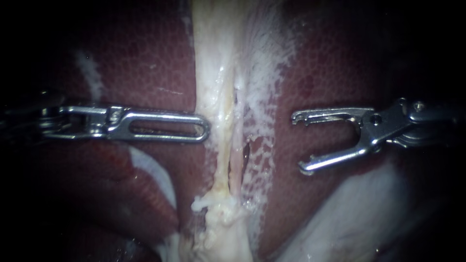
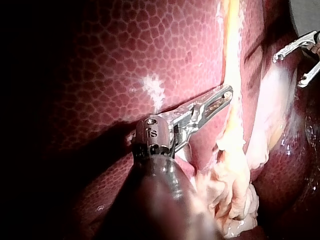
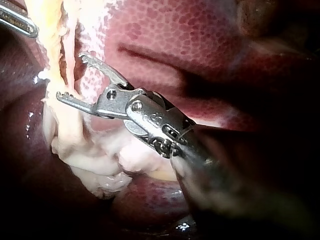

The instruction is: Going back first clip left tube

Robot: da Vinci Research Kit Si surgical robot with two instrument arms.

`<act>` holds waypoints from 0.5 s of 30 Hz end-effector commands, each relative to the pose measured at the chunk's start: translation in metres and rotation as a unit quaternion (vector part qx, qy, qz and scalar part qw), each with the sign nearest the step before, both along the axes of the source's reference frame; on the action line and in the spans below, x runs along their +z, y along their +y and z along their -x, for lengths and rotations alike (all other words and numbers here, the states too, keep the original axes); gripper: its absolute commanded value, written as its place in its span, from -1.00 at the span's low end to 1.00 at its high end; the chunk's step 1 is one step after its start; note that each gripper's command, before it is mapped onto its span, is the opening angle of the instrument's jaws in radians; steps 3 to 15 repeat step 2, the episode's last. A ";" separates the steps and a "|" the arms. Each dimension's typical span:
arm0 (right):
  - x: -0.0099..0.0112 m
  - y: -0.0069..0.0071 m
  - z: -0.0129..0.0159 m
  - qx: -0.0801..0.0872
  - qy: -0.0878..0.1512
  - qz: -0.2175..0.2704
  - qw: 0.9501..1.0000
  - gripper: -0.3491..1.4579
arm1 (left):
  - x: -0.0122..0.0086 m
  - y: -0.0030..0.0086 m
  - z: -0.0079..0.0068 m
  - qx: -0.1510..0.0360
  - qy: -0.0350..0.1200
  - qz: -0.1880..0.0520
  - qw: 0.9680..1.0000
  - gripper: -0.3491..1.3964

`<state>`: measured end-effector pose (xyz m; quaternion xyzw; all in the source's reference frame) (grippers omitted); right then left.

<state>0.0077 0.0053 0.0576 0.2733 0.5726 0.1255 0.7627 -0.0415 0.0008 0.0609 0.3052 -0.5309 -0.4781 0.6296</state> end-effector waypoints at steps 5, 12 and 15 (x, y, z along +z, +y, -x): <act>-0.0001 0.0000 0.0000 0.000 0.000 0.000 1.000 0.05 | 0.0000 0.0000 0.0000 0.000 0.000 0.000 1.000 -1.00; -0.0001 0.0000 0.0000 0.000 0.000 0.000 1.000 0.05 | 0.0000 0.0000 0.0000 0.000 0.000 0.000 1.000 -1.00; -0.0001 0.0000 0.0000 0.000 0.000 0.000 1.000 0.05 | 0.0000 0.0000 0.0000 0.000 0.000 0.000 1.000 -1.00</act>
